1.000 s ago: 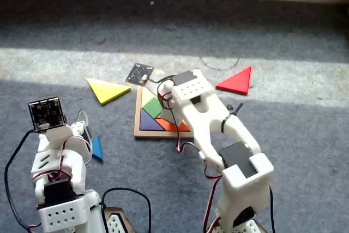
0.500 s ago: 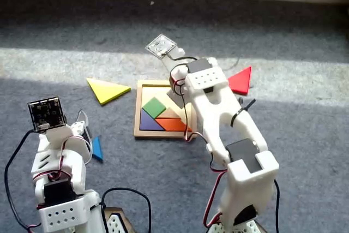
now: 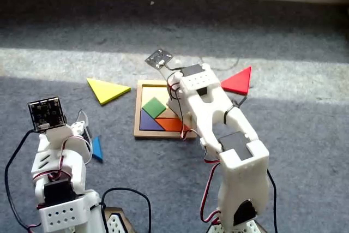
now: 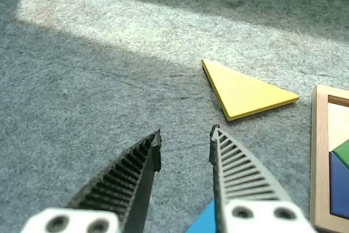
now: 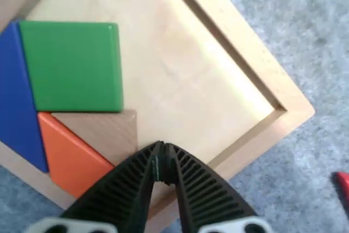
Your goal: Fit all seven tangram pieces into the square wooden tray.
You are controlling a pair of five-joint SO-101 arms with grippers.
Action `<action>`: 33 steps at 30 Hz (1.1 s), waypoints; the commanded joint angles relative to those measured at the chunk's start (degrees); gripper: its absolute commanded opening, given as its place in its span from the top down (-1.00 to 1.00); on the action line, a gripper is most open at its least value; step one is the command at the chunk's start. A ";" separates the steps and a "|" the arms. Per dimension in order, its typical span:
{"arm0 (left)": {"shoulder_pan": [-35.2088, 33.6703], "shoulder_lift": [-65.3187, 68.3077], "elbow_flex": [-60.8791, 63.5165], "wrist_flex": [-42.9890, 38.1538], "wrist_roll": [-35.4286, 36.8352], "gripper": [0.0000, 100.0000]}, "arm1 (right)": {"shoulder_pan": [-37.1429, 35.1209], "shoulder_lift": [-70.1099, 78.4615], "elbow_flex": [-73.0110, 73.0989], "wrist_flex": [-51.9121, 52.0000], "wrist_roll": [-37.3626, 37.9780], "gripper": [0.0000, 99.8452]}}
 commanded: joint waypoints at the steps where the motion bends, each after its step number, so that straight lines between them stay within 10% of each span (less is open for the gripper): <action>1: -0.57 -0.48 -0.48 -0.09 0.09 0.66 | -3.12 -4.35 -1.63 0.40 -0.62 0.98; 25: -0.57 -0.48 -0.31 -0.09 0.09 0.66 | 6.55 -33.19 -0.84 16.22 -13.01 0.98; 33: -0.40 -0.48 -0.22 0.09 -2.90 0.67 | 14.73 -49.01 19.82 9.71 -12.92 0.98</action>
